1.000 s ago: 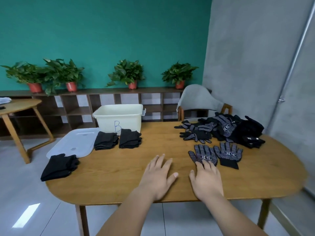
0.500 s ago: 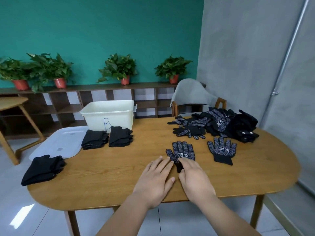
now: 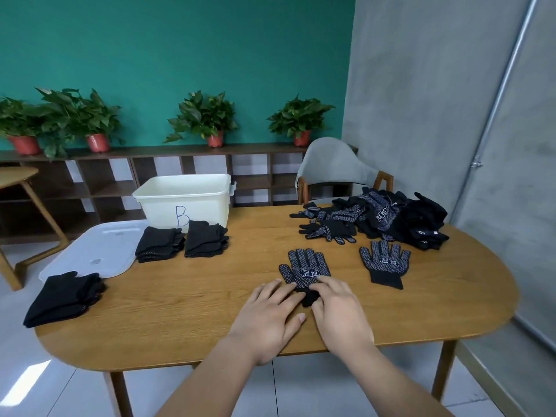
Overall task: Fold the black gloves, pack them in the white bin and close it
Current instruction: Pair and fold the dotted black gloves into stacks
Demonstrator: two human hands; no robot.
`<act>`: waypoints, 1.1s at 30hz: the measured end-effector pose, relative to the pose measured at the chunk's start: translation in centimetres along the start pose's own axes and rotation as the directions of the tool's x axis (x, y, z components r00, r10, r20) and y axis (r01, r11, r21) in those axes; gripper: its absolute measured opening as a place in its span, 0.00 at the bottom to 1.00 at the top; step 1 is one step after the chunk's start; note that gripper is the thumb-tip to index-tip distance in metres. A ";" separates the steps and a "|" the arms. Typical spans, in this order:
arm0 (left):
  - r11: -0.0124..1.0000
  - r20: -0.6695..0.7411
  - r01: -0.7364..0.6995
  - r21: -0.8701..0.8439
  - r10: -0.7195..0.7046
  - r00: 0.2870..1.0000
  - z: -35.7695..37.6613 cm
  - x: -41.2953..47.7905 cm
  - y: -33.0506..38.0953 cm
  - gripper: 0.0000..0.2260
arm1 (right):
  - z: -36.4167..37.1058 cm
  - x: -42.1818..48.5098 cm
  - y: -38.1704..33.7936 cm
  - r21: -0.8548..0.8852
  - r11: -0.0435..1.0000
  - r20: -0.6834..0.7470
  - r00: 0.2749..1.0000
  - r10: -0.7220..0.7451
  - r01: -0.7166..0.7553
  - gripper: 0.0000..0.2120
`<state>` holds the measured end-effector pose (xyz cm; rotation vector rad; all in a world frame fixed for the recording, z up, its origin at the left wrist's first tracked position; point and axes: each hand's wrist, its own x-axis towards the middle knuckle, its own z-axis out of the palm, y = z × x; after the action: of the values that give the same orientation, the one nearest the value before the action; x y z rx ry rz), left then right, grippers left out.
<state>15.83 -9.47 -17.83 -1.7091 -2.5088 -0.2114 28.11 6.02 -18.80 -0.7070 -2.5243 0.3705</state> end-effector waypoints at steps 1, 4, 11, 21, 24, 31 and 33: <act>1.000 -0.002 0.027 -0.013 -0.027 1.000 0.0 0.0 0.0 0.29 | 0.0 0.0 0.0 -0.001 1.000 -0.022 0.999 0.031 -0.031 0.20; 0.993 0.001 0.104 -0.052 -0.104 0.995 -0.5 0.0 0.1 0.27 | 0.0 0.0 0.1 -0.036 0.993 -0.044 0.992 0.115 -0.117 0.22; 0.976 -0.025 0.215 -0.047 -0.216 0.976 -1.8 1.5 -1.3 0.24 | -0.3 0.6 -0.2 -0.153 0.981 0.061 0.990 0.128 -0.118 0.25; 0.961 -0.158 0.267 -0.067 -0.274 0.949 -0.5 1.3 -2.6 0.25 | -0.8 8.4 4.2 -0.296 0.947 0.121 0.978 0.170 -0.128 0.29; 0.970 -0.146 0.233 -0.066 -0.240 0.960 -0.4 1.4 -2.6 0.27 | 0.0 11.3 5.1 -0.289 0.952 0.164 0.974 0.157 -0.105 0.29; 0.976 -0.107 0.212 -0.054 -0.217 0.970 -0.5 1.8 -2.6 0.28 | 1.6 16.7 6.0 -0.312 0.949 0.247 0.960 0.131 -0.049 0.31; 0.976 -0.089 0.209 -0.061 -0.213 0.973 -0.6 1.9 -2.7 0.28 | 2.0 17.1 6.4 -0.309 0.951 0.268 0.958 0.105 -0.018 0.31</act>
<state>12.61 -8.81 -17.14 -1.4096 -2.6331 -0.3671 16.93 20.36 -16.36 -0.9071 -2.8725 0.1060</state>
